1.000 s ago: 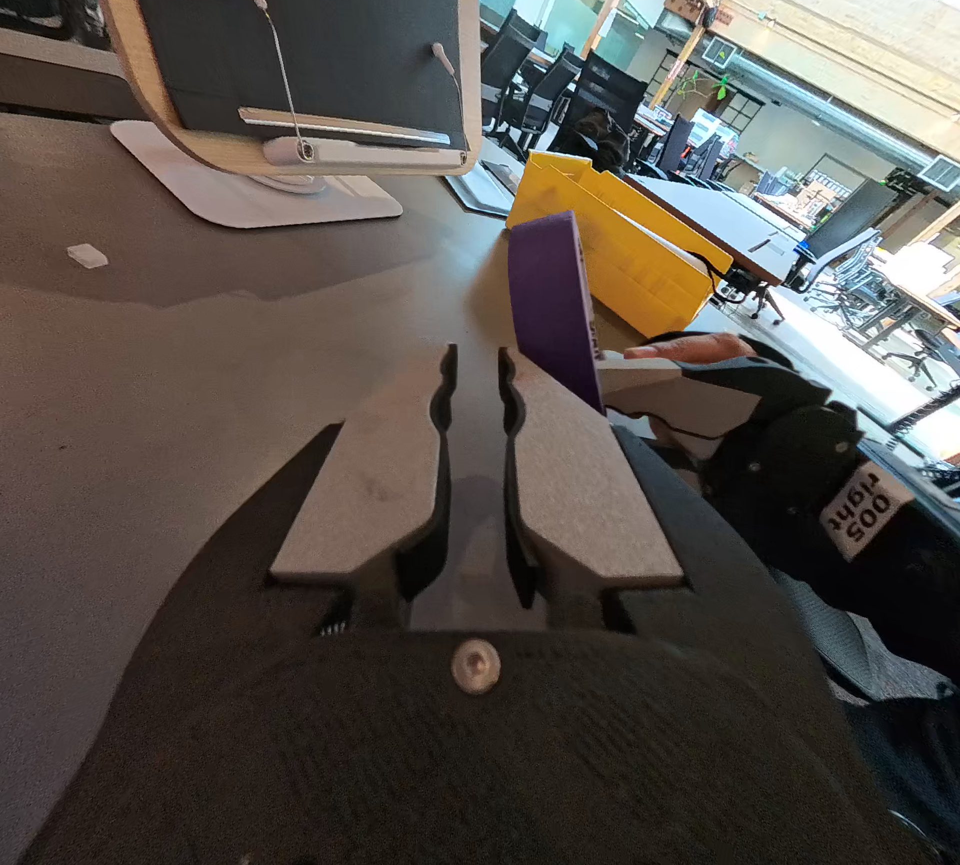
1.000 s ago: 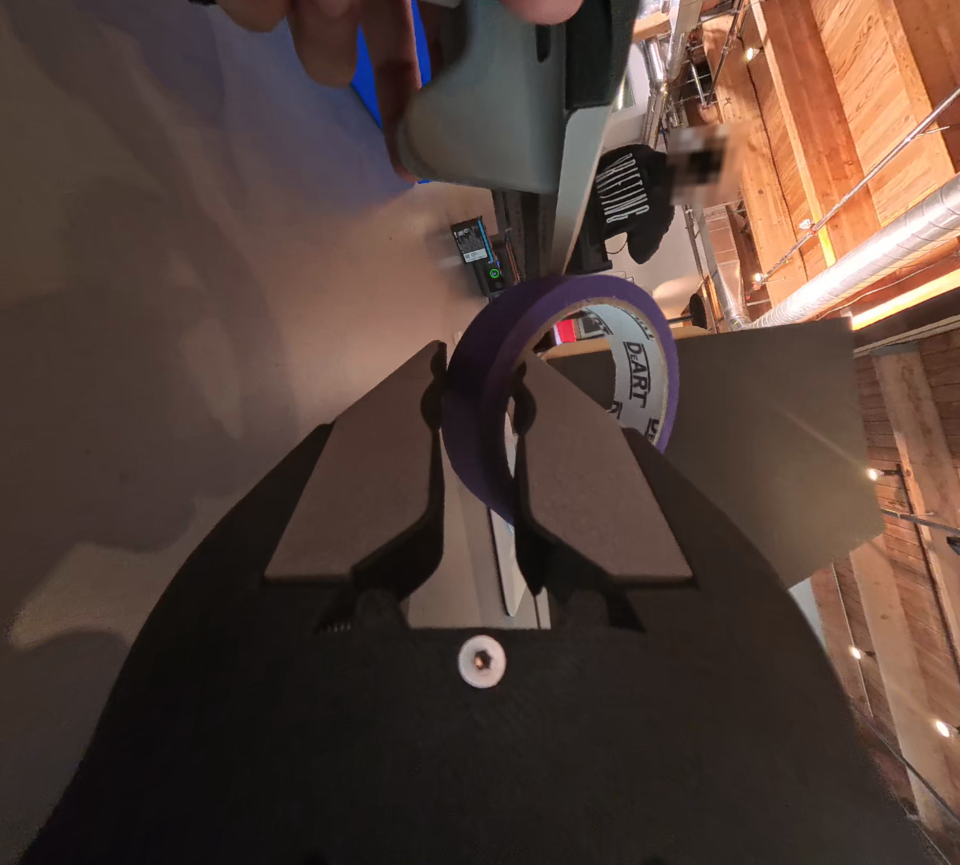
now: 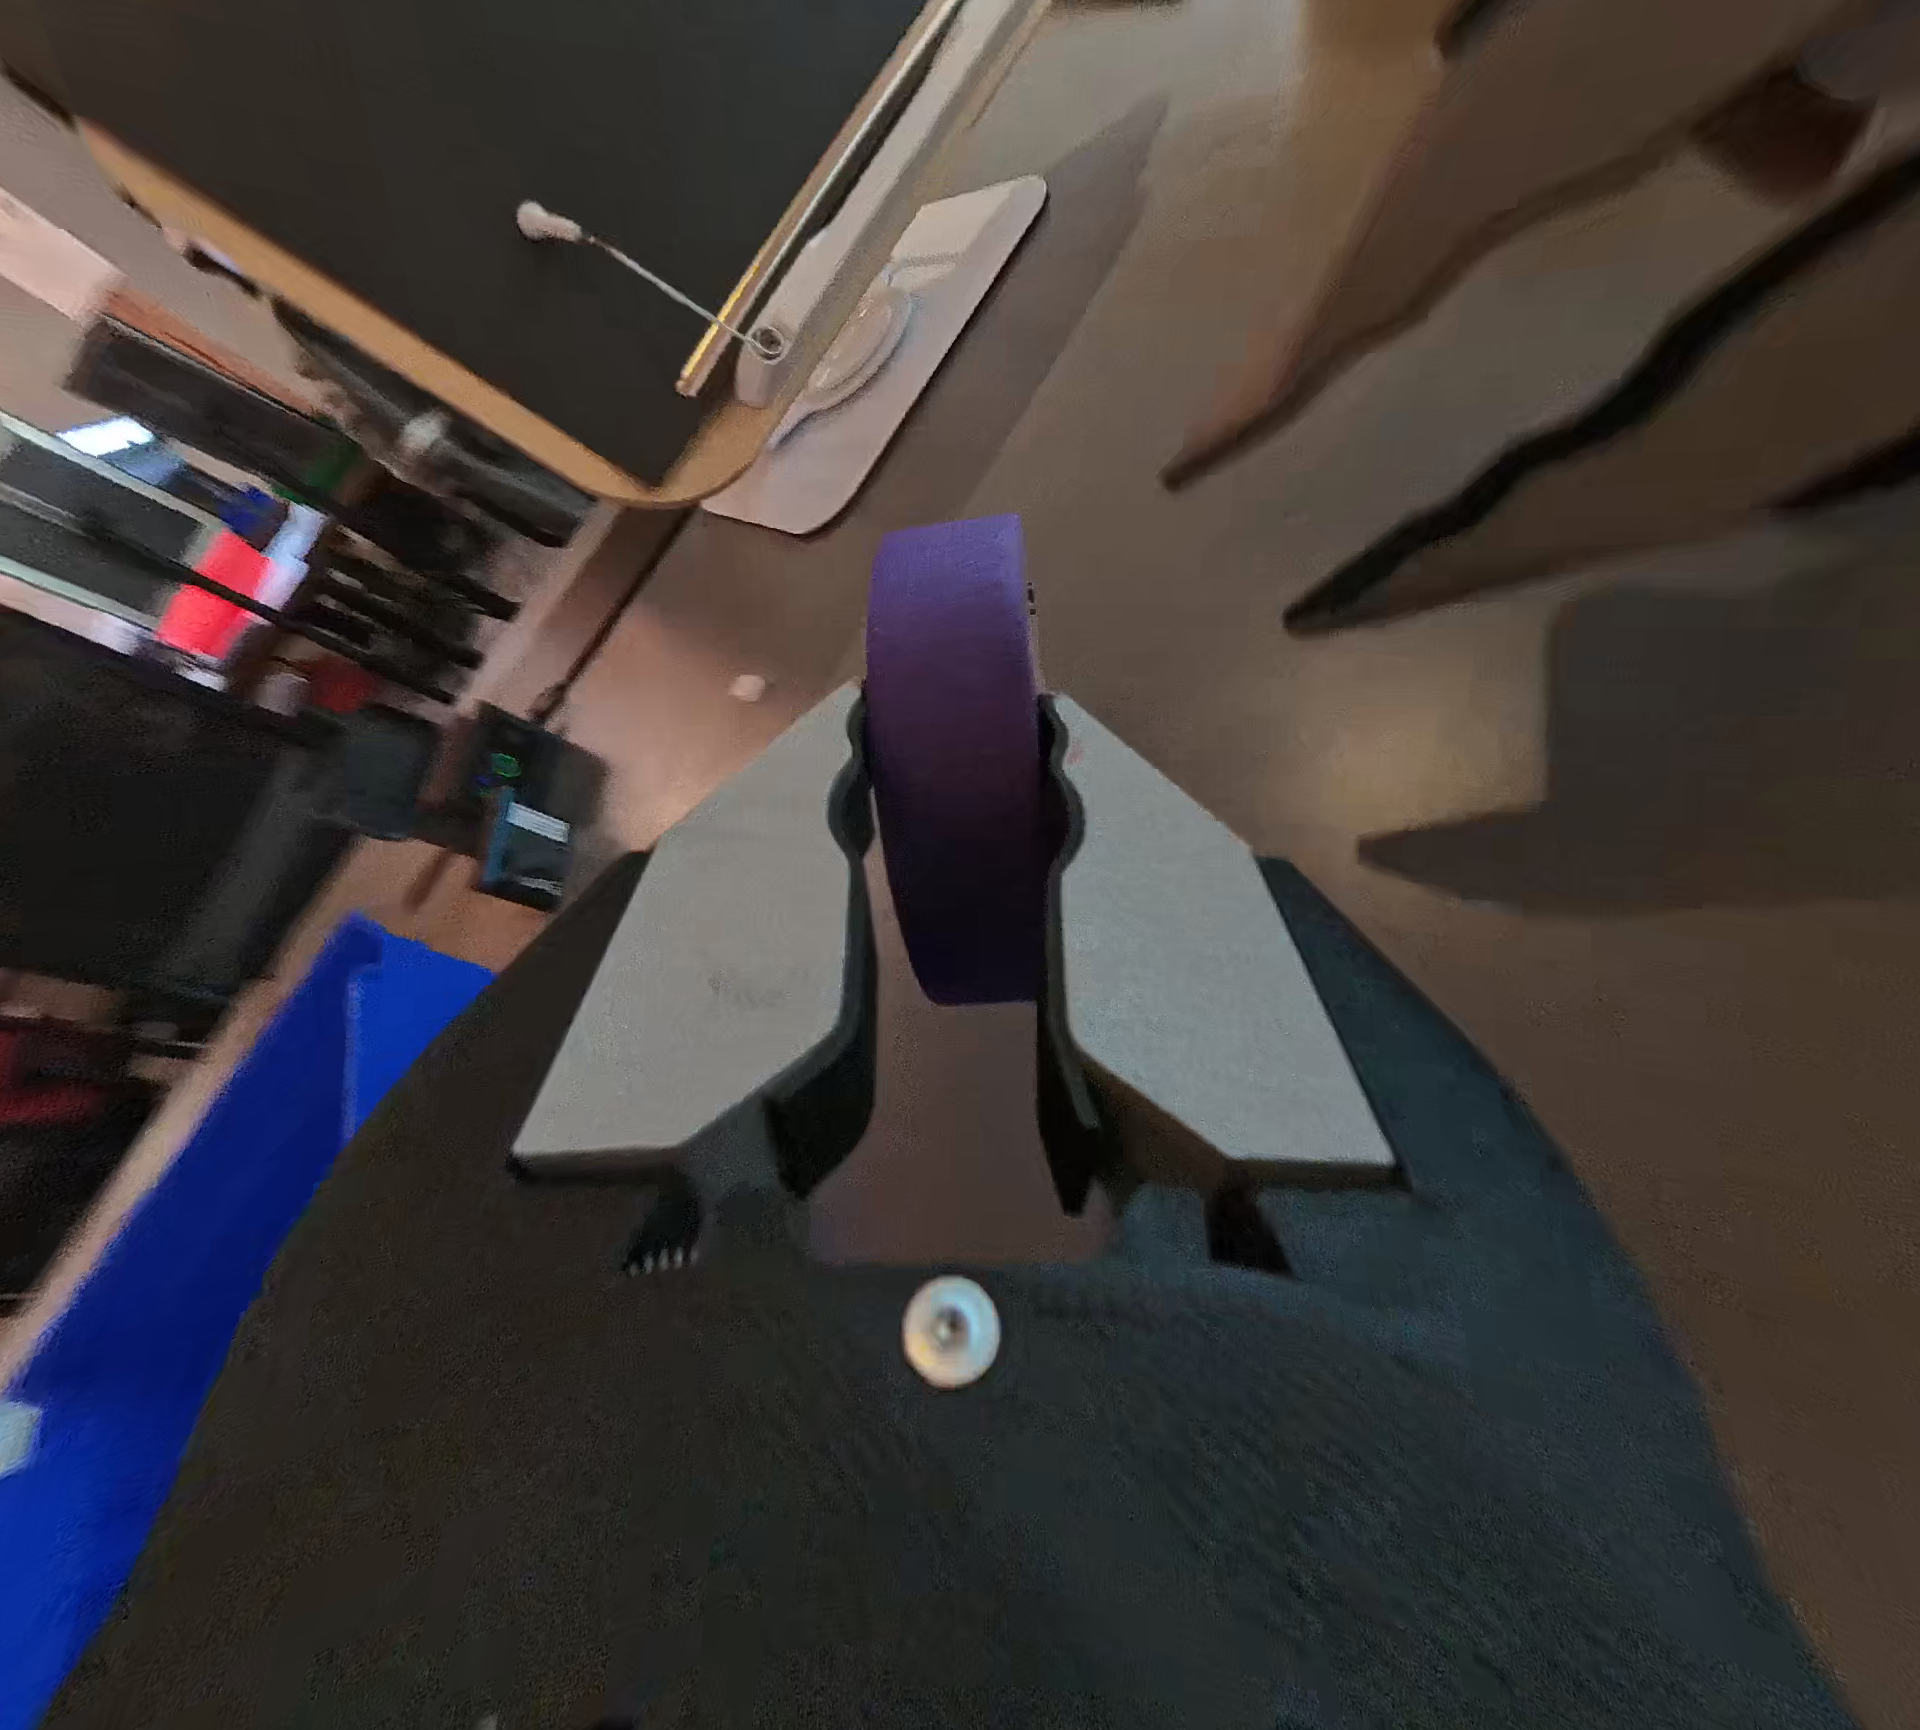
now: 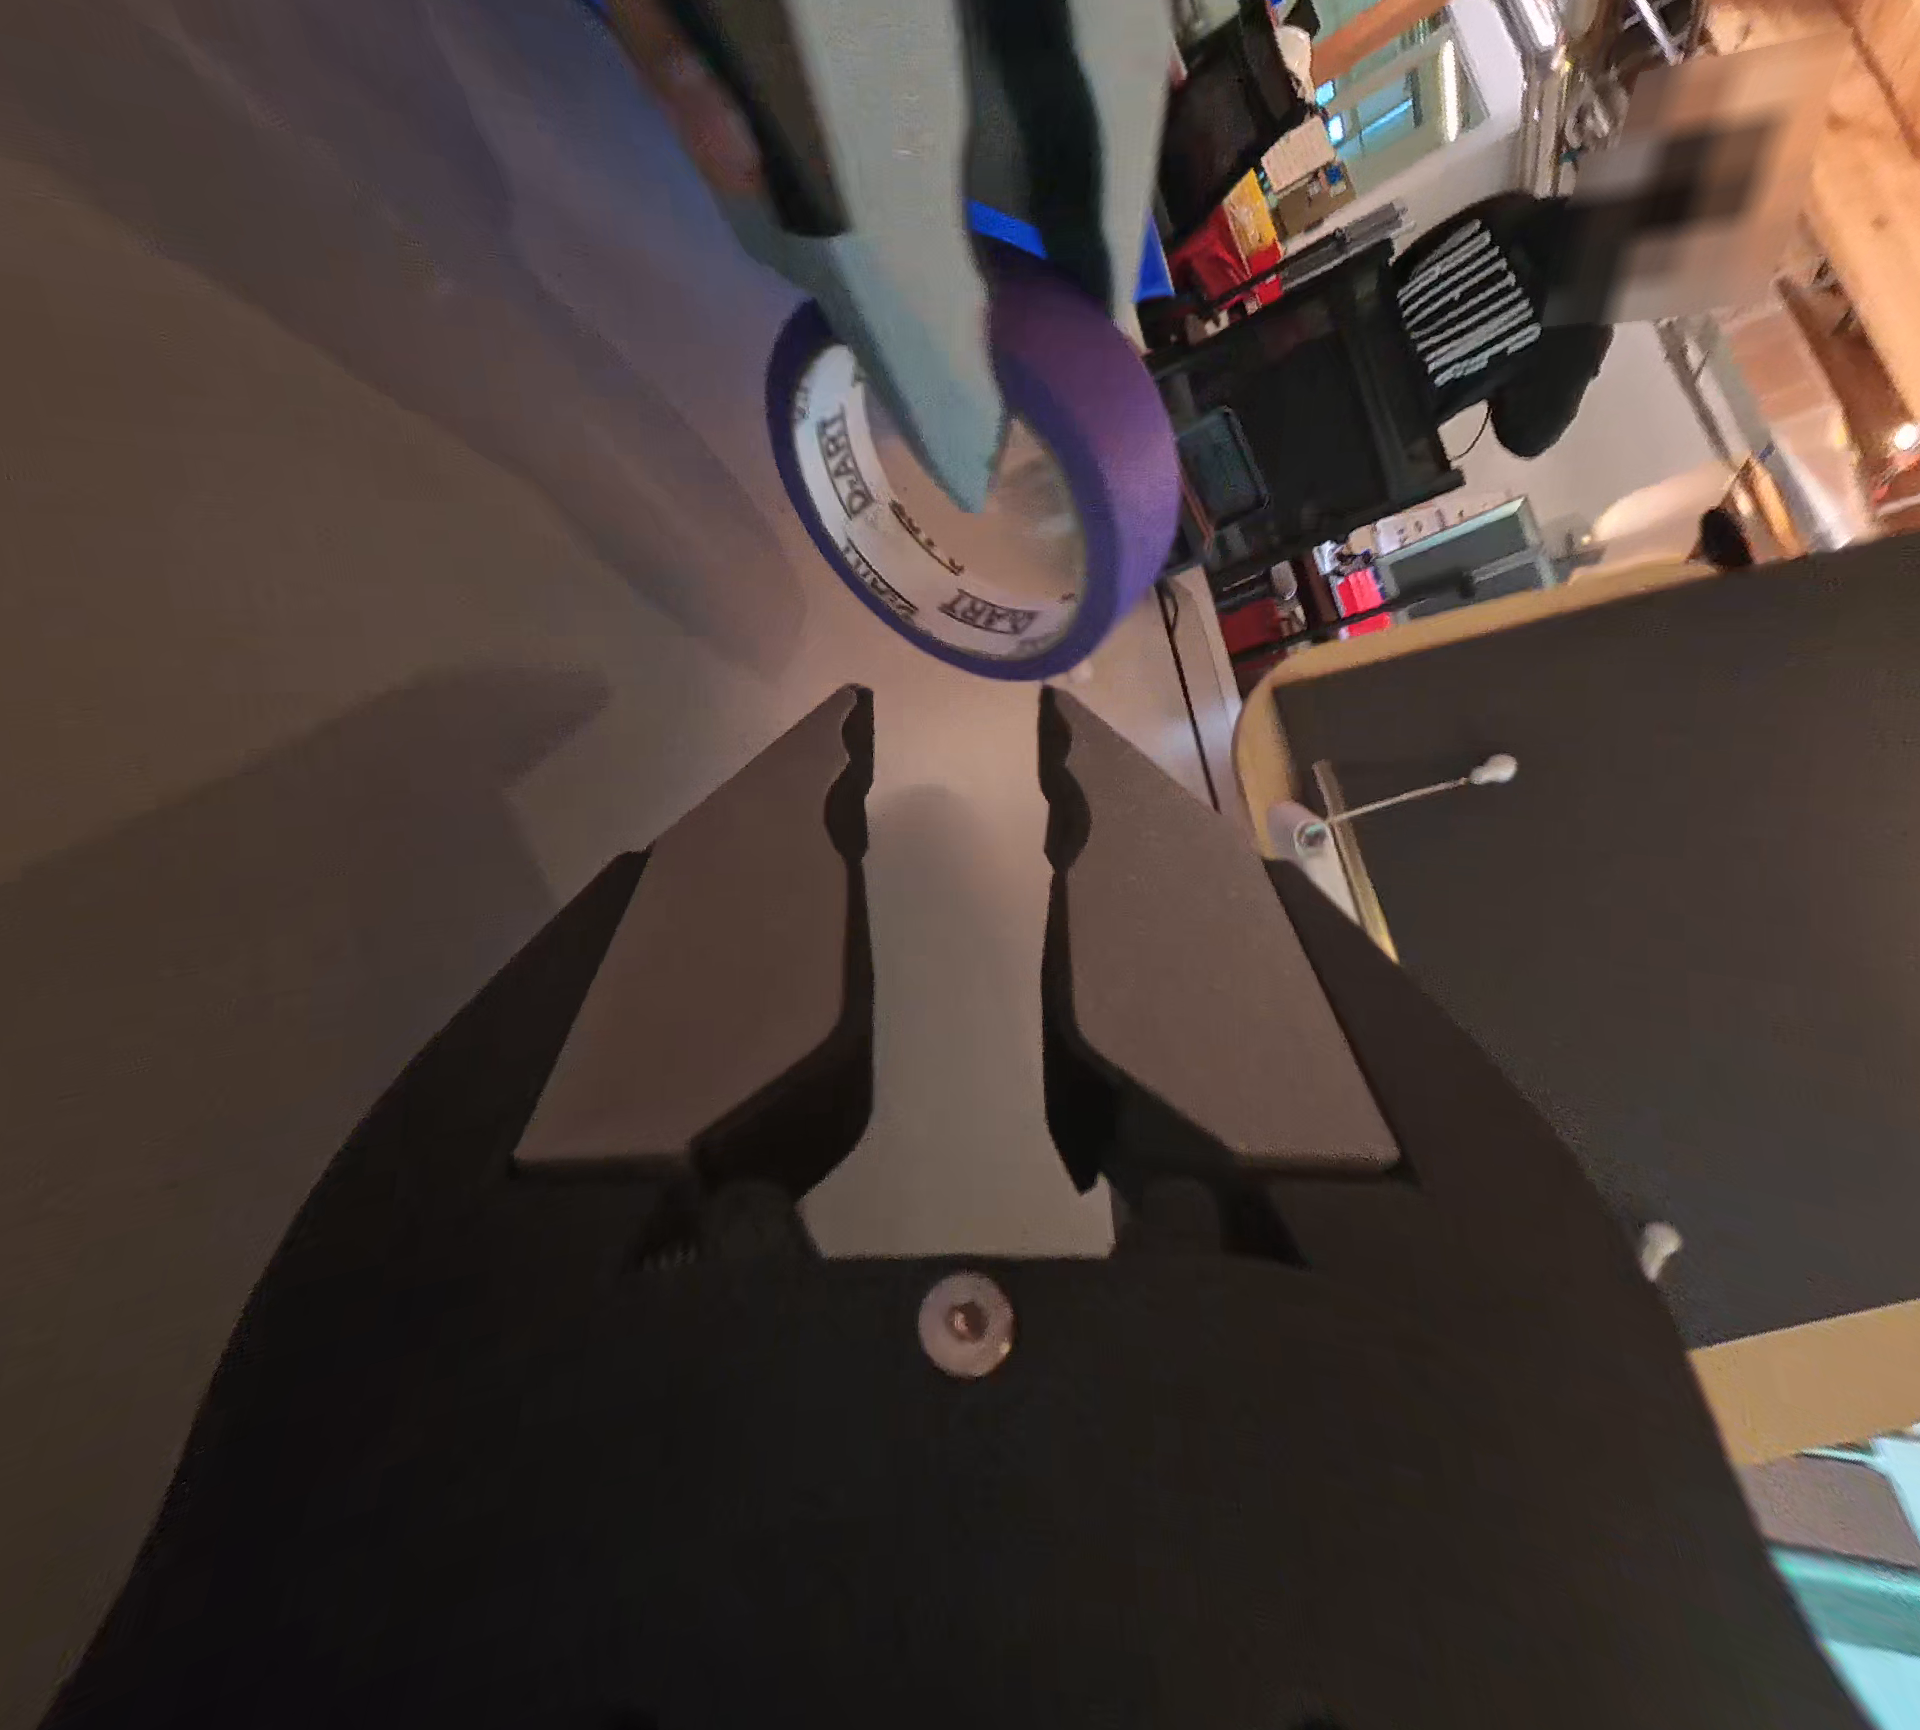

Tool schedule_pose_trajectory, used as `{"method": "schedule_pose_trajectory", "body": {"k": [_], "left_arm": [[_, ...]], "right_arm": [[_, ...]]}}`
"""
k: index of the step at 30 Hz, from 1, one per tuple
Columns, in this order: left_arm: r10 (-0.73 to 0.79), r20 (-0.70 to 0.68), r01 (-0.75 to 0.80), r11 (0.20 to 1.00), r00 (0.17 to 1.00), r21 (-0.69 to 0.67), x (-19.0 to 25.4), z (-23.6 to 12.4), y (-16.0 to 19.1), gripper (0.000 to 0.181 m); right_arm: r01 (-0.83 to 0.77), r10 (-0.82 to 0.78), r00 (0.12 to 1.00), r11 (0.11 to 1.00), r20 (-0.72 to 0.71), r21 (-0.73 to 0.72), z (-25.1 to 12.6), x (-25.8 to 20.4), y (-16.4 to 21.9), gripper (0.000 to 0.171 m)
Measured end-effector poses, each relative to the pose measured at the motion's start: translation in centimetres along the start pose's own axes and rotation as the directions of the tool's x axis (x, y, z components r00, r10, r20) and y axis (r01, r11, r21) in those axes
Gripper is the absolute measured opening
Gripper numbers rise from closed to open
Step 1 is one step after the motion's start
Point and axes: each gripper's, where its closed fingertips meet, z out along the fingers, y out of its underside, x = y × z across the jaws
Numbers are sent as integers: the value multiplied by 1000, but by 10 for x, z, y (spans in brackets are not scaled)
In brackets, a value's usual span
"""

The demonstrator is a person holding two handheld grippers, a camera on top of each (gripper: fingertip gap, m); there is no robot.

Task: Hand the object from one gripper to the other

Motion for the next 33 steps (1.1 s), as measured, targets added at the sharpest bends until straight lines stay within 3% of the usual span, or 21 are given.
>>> {"method": "schedule_pose_trajectory", "body": {"k": [4, 8, 10, 15, 17, 18, 33], "left_arm": [[281, 54, -280, 960, 958, -13, 9, 0, -1, 27], [578, 57, -581, 813, 814, 48, 35, -6, -5, 27], [643, 92, -649, 758, 761, 67, 40, -7, -10, 27], [658, 2, -649, 742, 753, 169, 69, -10, -16, 27], [631, -12, -616, 761, 775, 205, 73, -12, -22, 27], [622, -5, -608, 767, 783, 203, 71, -12, -23, 27], [599, 57, -599, 781, 798, 177, 64, -9, -24, 27]], "right_arm": [[-118, 118, 993, 993, 13, -3, -1, 11, 10, 45], [-140, 139, 989, 990, 48, 19, -2, 9, 9, 60], [-119, 116, 989, 993, 93, 23, -1, -2, 6, 67], [5, -7, 994, 1000, 110, 18, 2, -19, 2, 65], [65, -66, 993, 998, 97, 19, 2, -23, 0, 44], [94, -95, 990, 995, 104, 16, 1, -27, 0, 25], [70, -66, 994, 997, 87, -42, 4, -20, 5, 23]]}}
